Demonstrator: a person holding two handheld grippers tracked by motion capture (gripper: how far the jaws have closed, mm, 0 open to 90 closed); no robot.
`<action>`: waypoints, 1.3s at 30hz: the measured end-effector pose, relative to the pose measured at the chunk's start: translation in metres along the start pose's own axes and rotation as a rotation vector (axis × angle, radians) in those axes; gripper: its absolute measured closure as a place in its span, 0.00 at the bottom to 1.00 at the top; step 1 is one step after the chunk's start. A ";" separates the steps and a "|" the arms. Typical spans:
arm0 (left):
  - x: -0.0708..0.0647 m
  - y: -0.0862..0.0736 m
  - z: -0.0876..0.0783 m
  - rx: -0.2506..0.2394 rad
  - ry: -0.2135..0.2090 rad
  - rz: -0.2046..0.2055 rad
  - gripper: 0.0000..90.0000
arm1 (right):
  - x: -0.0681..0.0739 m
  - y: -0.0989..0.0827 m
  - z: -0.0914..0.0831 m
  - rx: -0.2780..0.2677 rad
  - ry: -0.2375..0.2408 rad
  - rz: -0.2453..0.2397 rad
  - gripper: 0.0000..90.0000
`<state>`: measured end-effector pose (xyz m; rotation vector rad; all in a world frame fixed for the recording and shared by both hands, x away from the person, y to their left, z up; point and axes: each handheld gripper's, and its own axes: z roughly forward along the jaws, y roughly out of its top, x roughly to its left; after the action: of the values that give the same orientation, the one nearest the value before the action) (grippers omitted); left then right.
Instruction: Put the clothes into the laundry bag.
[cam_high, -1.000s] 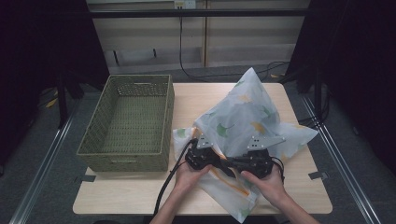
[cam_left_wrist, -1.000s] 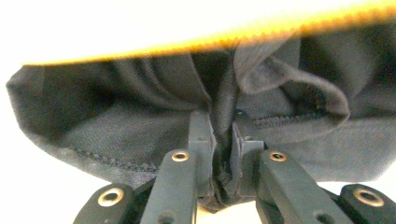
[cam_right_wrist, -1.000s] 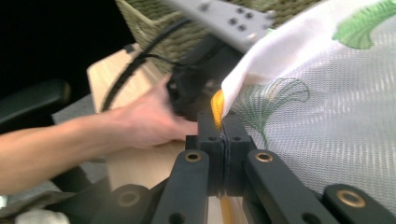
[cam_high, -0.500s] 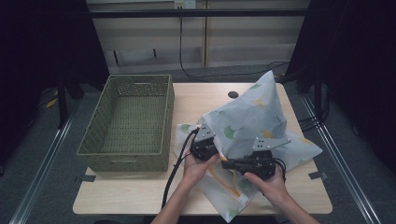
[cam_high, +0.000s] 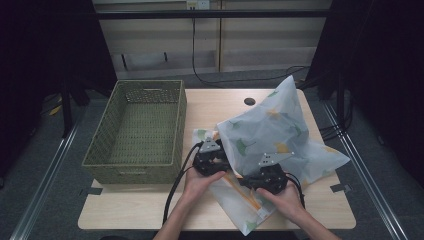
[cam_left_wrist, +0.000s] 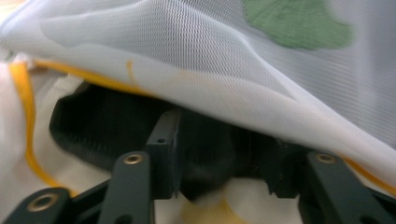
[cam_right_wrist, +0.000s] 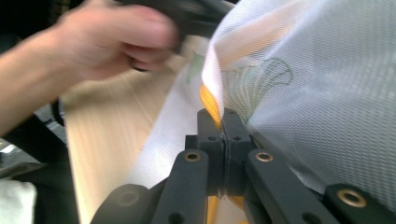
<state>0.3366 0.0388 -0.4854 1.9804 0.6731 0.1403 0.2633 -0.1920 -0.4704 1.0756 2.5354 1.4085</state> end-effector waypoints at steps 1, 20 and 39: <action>-0.002 -0.004 -0.005 0.014 0.028 0.016 0.57 | -0.001 0.000 0.000 0.002 -0.005 0.001 0.99; -0.015 -0.035 -0.012 0.189 0.076 0.119 0.93 | 0.001 0.008 0.014 0.014 -0.010 0.001 0.99; -0.036 -0.024 -0.024 0.057 -0.116 0.087 0.99 | -0.055 0.001 0.022 0.124 -0.248 0.010 0.99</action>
<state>0.2878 0.0475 -0.4878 2.0564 0.5211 0.0589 0.3138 -0.2082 -0.4980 1.1990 2.4663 1.0553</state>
